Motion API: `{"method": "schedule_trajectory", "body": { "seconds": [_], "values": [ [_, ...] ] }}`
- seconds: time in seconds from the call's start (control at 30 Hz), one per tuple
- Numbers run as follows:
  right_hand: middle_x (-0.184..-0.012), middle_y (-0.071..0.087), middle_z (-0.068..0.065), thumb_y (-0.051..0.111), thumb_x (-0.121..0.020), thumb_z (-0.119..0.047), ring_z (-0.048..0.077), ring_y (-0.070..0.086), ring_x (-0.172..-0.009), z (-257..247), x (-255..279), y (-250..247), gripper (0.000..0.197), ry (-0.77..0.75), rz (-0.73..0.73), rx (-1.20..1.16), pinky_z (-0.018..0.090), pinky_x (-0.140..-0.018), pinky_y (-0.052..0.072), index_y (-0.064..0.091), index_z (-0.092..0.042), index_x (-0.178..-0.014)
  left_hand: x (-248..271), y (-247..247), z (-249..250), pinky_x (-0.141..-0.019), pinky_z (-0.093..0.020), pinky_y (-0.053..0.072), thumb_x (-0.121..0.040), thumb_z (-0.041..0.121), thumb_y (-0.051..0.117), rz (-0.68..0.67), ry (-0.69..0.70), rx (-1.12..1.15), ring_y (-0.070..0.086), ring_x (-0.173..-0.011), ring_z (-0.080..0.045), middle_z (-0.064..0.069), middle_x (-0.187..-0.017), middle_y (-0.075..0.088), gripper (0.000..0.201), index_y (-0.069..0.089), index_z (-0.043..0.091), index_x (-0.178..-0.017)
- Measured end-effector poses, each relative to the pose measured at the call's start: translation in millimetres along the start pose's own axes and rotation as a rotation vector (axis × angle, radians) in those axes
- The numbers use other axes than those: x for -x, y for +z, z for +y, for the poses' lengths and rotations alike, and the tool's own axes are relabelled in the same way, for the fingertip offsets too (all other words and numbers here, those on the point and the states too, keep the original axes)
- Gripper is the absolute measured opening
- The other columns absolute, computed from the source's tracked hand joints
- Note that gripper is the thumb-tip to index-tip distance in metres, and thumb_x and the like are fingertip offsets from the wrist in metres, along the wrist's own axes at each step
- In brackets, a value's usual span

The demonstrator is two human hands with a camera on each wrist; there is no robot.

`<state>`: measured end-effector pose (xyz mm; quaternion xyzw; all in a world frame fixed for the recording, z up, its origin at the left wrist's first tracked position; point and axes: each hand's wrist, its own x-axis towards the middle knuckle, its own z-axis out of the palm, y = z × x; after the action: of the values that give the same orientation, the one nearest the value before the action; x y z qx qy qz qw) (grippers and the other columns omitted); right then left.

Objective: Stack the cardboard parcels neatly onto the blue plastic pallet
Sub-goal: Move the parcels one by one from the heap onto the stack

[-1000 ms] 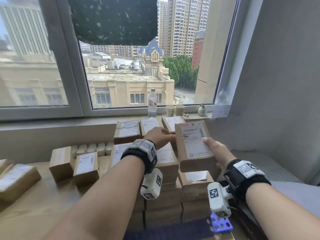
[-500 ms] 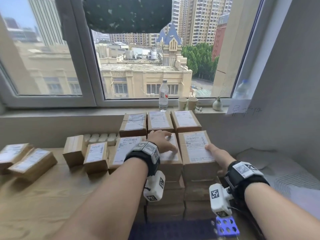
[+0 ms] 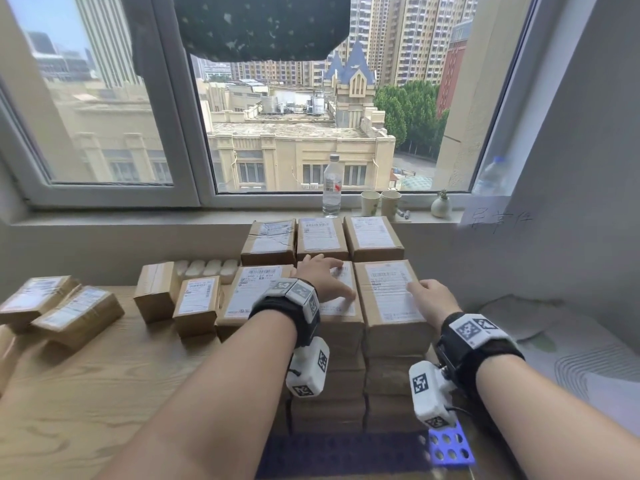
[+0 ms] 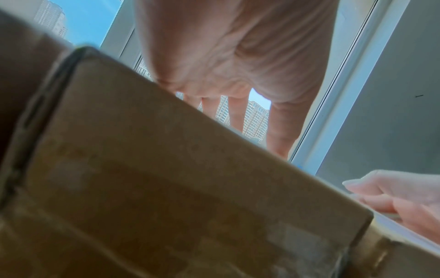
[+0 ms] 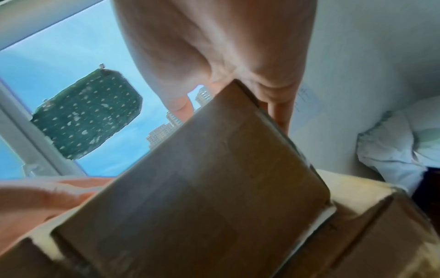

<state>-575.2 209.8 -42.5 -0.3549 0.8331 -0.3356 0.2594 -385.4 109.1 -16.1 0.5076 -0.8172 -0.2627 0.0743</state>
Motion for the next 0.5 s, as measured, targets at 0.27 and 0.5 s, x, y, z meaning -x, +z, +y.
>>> {"method": "schedule_trajectory", "body": {
  "seconds": [0.27,0.5],
  "values": [
    [-0.142,0.050,0.007,0.049,-0.095,-0.035,0.026,0.046,-0.130,-35,21,-2,0.050,-0.336,0.136,0.287,0.040,-0.109,0.037,0.044,-0.018,-0.142,12,-7,5,-0.116,-0.048,0.027,-0.080,0.042,0.068,0.071,-0.002,0.011,0.026,-0.144,-0.020,-0.001,-0.155,0.032,0.069,0.043,0.031,-0.143],
    [-0.140,0.053,0.005,0.050,-0.095,-0.032,0.023,0.047,-0.130,-62,43,13,0.045,-0.522,0.114,0.336,0.038,-0.108,0.036,0.050,-0.018,-0.138,35,-20,-4,-0.115,-0.044,0.030,-0.084,0.037,0.062,0.180,-0.022,0.002,0.035,-0.139,-0.020,-0.002,-0.151,0.041,0.061,0.046,0.027,-0.142]
  ]
}}
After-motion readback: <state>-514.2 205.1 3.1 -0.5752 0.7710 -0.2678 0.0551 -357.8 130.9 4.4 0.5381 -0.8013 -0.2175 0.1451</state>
